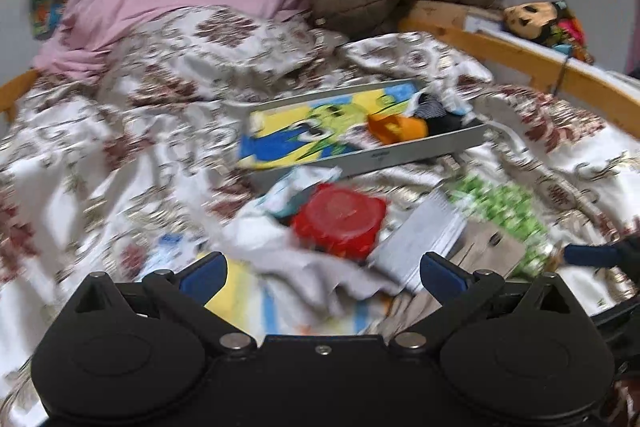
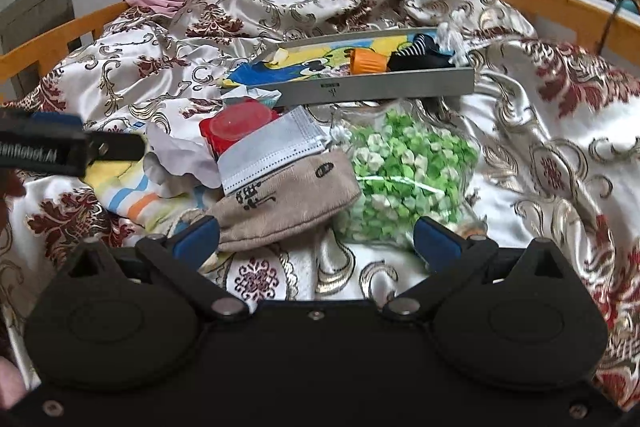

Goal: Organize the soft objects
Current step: 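Grasp the white face mask with the left tool while the right tool grasps the beige cloth pouch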

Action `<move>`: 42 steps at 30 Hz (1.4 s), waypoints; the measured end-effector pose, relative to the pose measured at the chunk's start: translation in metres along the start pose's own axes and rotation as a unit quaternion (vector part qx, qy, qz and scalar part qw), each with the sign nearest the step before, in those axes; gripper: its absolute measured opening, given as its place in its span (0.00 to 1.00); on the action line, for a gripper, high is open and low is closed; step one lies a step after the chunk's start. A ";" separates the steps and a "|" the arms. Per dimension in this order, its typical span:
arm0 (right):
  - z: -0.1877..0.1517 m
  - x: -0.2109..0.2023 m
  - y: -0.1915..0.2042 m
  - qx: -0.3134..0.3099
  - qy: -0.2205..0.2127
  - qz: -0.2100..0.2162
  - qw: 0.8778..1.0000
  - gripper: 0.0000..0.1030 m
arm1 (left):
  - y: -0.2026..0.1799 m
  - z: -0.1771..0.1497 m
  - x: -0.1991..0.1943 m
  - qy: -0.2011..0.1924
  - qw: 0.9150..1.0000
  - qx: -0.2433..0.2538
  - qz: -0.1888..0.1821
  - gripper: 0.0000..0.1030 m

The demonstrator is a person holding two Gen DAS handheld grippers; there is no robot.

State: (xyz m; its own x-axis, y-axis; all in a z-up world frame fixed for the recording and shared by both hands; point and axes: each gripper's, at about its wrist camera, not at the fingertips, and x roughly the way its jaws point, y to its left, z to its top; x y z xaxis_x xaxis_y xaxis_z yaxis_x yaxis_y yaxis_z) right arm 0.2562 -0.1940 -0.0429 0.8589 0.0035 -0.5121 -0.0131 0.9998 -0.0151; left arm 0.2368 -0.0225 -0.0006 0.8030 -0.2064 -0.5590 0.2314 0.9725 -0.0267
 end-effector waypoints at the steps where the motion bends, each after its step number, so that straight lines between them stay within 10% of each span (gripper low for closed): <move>1: 0.001 0.002 0.001 -0.003 -0.002 0.001 1.000 0.99 | 0.000 0.004 0.006 -0.004 1.000 0.001 -0.013 0.99; 16: 0.006 0.023 0.010 -0.056 -0.031 0.009 0.998 0.99 | -0.008 0.025 0.078 0.002 0.983 0.038 -0.180 0.90; 30: 0.004 0.040 0.006 -0.054 -0.018 0.006 0.998 0.81 | -0.007 0.022 0.116 0.065 0.967 0.015 -0.244 0.55; 42: 0.007 0.034 0.009 -0.065 -0.038 0.010 0.997 0.64 | -0.006 0.025 0.117 0.081 0.972 0.002 -0.221 0.32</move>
State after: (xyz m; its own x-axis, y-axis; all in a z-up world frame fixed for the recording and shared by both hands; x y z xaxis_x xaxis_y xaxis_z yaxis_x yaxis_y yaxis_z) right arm 0.2890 -0.1853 -0.0550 0.8943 0.0298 -0.4465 -0.0927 0.9885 -0.1198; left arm 0.3434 -0.0558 -0.0449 0.5287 -0.5835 -0.6164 0.5362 0.7926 -0.2904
